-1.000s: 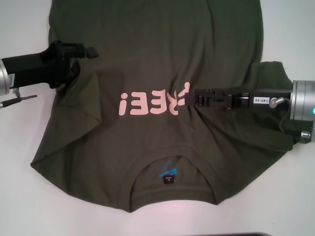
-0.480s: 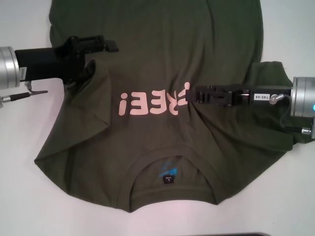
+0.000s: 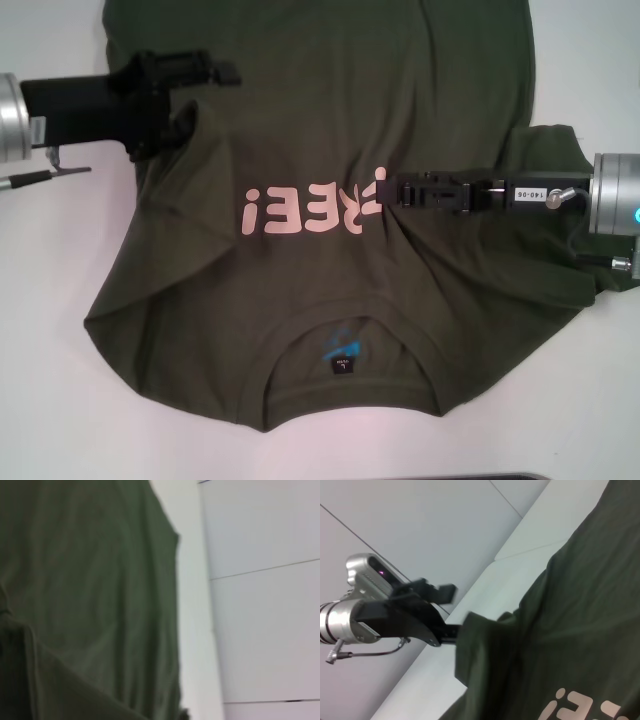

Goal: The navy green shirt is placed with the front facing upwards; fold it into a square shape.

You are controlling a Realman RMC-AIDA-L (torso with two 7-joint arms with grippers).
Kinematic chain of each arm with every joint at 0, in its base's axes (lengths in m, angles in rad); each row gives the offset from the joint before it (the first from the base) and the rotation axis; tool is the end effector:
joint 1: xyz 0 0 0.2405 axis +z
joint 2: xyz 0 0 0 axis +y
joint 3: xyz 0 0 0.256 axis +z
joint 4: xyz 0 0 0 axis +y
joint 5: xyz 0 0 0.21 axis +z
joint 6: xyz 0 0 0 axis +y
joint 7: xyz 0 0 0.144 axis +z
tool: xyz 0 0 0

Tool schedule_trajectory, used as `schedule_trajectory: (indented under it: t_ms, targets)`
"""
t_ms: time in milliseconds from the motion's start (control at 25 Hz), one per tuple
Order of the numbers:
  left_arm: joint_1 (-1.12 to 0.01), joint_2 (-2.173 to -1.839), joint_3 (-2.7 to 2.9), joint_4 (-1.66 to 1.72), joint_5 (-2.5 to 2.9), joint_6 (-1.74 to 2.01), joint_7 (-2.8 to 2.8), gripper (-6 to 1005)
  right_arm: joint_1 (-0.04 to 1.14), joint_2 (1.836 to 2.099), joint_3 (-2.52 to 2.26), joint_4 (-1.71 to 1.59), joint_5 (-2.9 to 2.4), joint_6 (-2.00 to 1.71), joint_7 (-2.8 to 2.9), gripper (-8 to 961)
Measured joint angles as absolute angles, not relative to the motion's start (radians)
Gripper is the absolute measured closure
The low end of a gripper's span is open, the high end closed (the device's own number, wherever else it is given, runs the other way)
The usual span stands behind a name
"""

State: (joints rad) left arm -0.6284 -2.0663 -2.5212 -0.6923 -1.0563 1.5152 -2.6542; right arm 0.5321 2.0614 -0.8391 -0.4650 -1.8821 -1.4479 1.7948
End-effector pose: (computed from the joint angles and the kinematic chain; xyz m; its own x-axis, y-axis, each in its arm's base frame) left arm -0.2435 0.3637 0.0141 -0.1296 0.9265 0.3532 0.9290 -0.0111 0.3699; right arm 0.2703 0.3190 -0.0374 0.4437 -0.7583 -0.4776 -0.8041 -0.5721 0.1615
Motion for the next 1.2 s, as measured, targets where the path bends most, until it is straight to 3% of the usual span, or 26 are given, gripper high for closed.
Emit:
schedule_trajectory:
  t_ms: [480,1200]
  targets:
    - [-0.618,-2.081,-2.357,-0.830,-1.007,1.468,-2.763,237,0.533,2.058,-0.839,-0.465,-1.882,-1.442,1.795,225]
    - [-0.619,-2.136,-2.244,-1.119,-0.852,1.501,-2.877,247,0.533,2.055,-0.836,-0.465,-1.895,-1.416,1.797,224]
